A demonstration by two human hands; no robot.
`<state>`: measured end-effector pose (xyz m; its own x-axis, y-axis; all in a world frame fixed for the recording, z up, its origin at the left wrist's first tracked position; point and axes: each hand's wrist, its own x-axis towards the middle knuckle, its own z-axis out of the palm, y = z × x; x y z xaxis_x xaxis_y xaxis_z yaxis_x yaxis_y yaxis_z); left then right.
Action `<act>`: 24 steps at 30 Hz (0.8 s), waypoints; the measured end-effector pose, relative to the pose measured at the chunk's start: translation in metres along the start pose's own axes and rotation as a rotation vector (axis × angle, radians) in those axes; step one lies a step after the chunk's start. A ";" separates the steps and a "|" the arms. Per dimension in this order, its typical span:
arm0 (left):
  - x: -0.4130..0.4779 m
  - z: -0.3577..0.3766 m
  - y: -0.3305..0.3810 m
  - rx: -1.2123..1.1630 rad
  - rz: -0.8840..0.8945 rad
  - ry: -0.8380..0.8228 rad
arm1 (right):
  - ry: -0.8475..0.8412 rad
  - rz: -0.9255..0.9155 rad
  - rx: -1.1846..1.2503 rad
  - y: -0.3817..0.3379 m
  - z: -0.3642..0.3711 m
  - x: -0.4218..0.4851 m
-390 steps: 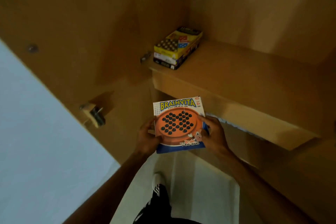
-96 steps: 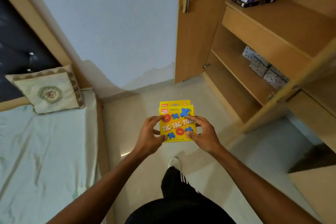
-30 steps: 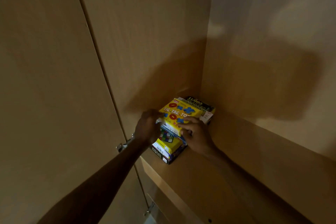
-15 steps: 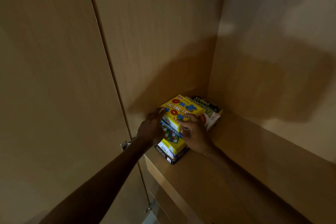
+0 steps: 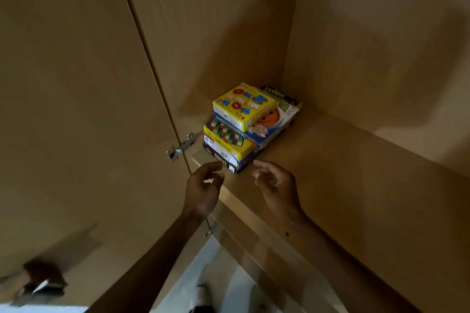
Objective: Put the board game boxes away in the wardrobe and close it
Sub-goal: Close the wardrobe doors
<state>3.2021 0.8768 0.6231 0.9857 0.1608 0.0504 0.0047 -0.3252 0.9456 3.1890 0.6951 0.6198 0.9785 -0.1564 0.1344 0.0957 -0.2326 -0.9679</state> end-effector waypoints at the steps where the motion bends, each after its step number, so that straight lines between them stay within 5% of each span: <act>1: -0.018 -0.004 -0.006 -0.012 -0.008 -0.020 | -0.005 0.044 0.010 0.004 0.001 -0.018; 6: -0.082 -0.029 -0.028 -0.044 -0.022 -0.151 | 0.075 0.174 -0.009 0.007 0.008 -0.095; 24: -0.310 -0.167 -0.053 -0.161 0.065 -0.496 | 0.399 0.165 -0.155 -0.070 0.053 -0.421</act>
<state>2.8680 1.0000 0.6113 0.9447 -0.3279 -0.0101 -0.0471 -0.1661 0.9850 2.7798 0.8285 0.6199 0.8286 -0.5538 0.0820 -0.1137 -0.3100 -0.9439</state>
